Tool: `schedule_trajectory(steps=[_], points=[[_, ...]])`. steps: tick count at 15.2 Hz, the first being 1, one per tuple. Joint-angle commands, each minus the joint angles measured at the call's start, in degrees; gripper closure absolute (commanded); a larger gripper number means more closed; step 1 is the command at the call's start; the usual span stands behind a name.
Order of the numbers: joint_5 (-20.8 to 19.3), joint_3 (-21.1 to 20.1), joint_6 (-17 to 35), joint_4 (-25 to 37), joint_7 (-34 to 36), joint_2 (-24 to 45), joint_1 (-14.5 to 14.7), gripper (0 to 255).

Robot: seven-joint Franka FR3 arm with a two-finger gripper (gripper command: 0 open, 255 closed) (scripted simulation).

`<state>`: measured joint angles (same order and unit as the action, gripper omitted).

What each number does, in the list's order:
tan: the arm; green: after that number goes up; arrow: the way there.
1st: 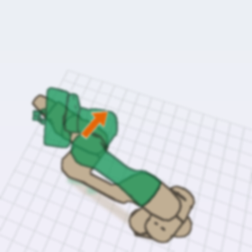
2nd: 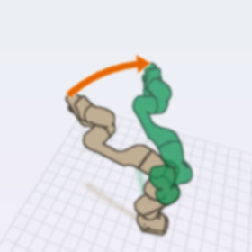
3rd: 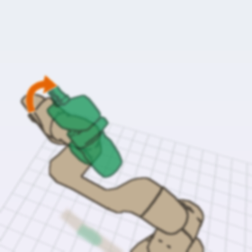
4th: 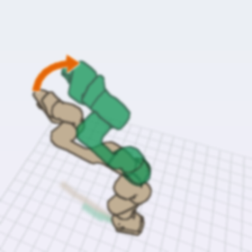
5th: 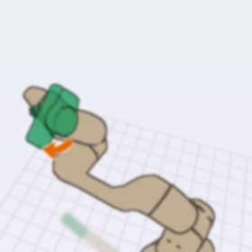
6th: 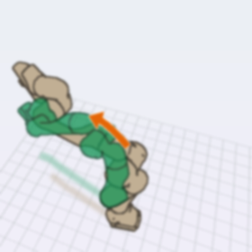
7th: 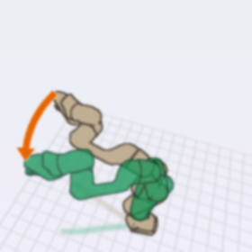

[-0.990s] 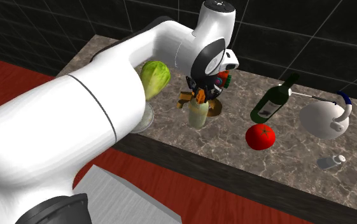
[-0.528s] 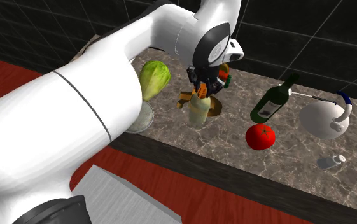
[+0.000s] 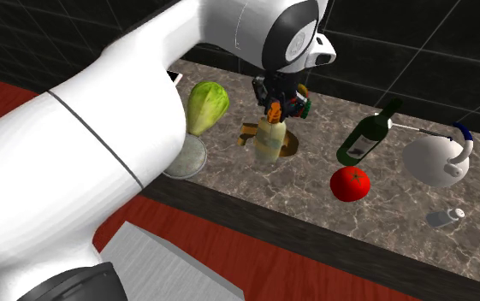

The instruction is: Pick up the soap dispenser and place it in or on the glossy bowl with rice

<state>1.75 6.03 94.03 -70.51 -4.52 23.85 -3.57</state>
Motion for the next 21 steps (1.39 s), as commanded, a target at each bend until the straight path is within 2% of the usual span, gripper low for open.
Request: schedule_trajectory(steps=[1,9,14,21], points=[[0.02,-0.02,-1.82,2.13,0.1,0.32,0.01,255],[0.27,-0.02,-9.16,12.12,0.04,2.97,-0.42,255],[-0.89,-1.29,-7.87,2.79,5.11,-5.07,3.89,255],[-1.99,-4.01,-8.73,-4.02,12.96,-12.71,9.31,255]])
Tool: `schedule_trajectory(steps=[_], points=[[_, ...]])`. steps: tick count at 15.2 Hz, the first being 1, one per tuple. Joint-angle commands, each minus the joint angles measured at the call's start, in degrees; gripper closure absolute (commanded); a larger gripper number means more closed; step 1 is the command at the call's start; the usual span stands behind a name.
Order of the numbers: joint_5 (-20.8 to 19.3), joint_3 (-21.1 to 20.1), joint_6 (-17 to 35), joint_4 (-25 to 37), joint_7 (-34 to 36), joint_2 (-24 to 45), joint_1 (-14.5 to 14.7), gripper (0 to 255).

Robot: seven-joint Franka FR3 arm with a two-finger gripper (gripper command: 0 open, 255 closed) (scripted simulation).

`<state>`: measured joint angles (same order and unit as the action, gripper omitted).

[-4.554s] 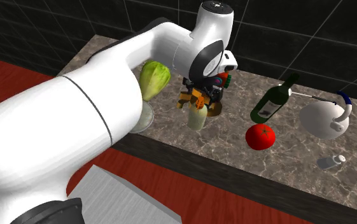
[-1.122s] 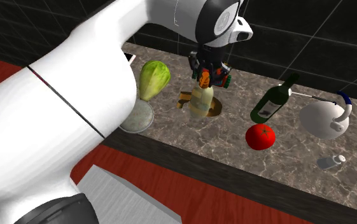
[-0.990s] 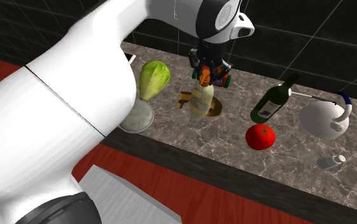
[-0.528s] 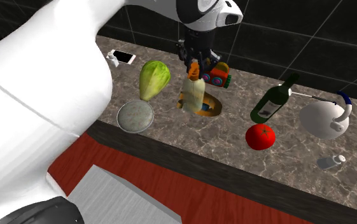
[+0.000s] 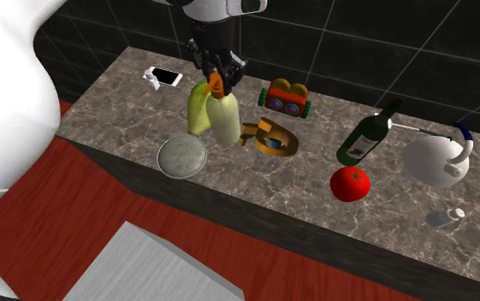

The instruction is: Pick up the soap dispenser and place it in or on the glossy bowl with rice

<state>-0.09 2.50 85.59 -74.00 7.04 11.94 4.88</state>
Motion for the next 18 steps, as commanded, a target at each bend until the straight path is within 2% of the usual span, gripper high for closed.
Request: schedule_trajectory(steps=[1,6,12,18], points=[[-0.25,-0.94,-0.58,-1.07,2.57,-1.62,1.58,255],[-0.61,-3.45,-2.46,-2.37,8.61,-4.74,5.2,255],[-0.84,-6.67,-5.4,-1.09,15.87,-6.32,9.33,255],[-0.67,-6.61,0.13,-8.86,15.81,-8.57,9.21,255]])
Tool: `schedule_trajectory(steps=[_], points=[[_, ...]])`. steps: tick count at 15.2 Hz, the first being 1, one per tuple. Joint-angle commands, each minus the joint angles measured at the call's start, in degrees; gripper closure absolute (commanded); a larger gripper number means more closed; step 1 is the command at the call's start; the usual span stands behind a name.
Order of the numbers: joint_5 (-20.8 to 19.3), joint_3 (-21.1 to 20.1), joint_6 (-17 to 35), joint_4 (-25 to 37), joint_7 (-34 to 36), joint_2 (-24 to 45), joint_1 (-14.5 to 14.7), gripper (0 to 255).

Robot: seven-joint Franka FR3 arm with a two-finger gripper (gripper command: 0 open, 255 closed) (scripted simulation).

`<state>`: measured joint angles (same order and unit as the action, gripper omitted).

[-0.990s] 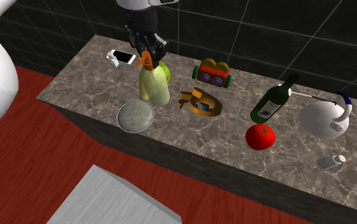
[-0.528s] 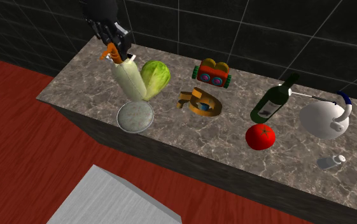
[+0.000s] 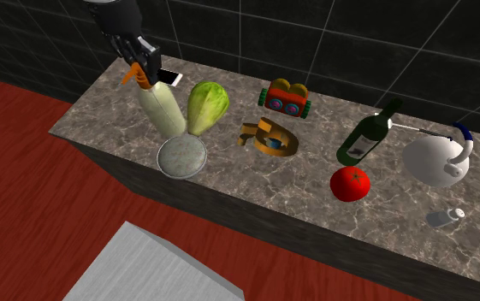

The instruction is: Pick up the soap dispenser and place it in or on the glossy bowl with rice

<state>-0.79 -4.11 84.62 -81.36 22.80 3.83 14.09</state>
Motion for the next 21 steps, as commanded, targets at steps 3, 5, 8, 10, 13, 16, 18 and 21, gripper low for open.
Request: schedule_trajectory(steps=[3,5,8,10,13,16,18,21], points=[[0.1,0.02,3.7,-4.94,0.03,-1.29,-0.03,255],[0.13,0.03,5.39,-7.09,0.02,-1.75,-0.05,255],[0.17,0.05,7.87,-10.13,0.01,-2.31,-0.07,255],[0.19,0.05,9.5,-12.05,0.01,-2.61,-0.08,255],[0.21,0.06,11.9,-14.78,0.01,-2.94,-0.09,255],[0.22,0.07,14.26,-17.34,0.02,-3.14,-0.1,255],[0.22,0.07,15.81,-18.97,0.03,-3.21,-0.1,255],[0.22,0.08,18.12,-21.28,0.05,-3.21,-0.1,255]])
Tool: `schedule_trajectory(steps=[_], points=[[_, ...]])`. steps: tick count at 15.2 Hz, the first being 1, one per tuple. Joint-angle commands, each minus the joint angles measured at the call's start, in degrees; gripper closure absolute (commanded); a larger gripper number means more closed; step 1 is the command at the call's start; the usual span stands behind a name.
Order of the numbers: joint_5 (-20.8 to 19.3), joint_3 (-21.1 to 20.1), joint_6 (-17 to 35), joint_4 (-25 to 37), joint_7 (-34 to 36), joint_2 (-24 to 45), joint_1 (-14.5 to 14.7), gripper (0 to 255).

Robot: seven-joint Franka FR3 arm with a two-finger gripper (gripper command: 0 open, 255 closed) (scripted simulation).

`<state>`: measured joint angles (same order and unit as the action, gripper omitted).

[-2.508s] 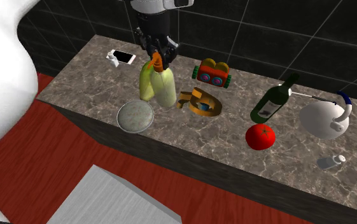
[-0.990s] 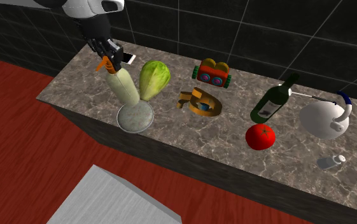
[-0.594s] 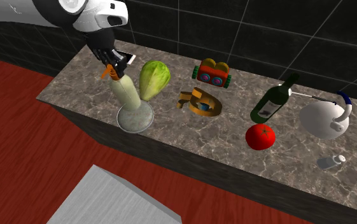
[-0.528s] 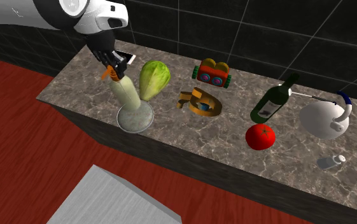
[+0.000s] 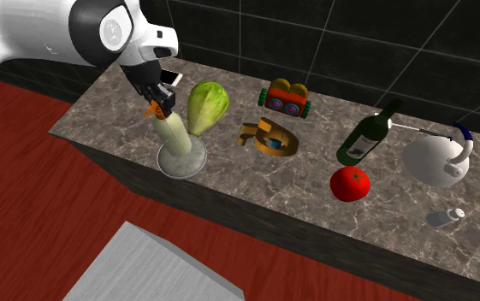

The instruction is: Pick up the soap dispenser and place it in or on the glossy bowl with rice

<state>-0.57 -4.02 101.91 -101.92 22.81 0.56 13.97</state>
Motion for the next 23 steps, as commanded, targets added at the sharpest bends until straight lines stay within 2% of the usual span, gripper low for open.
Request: schedule_trajectory(steps=[1,3,10,11,16,20,23], points=[[-0.01,-0.02,1.6,-1.46,0.05,0.1,0.02,255],[-0.02,-0.01,3.28,-3.03,0.07,0.2,0.02,255],[-0.02,-0.02,3.28,-3.03,0.07,0.2,0.02,255],[-0.02,-0.01,3.28,-3.03,0.06,0.2,0.01,0],[-0.02,-0.01,3.28,-3.03,0.06,0.2,0.01,0],[-0.01,-0.05,-4.04,4.38,0.06,0.29,0.05,0],[-0.01,-0.05,-4.04,4.38,0.06,0.29,0.05,0]])
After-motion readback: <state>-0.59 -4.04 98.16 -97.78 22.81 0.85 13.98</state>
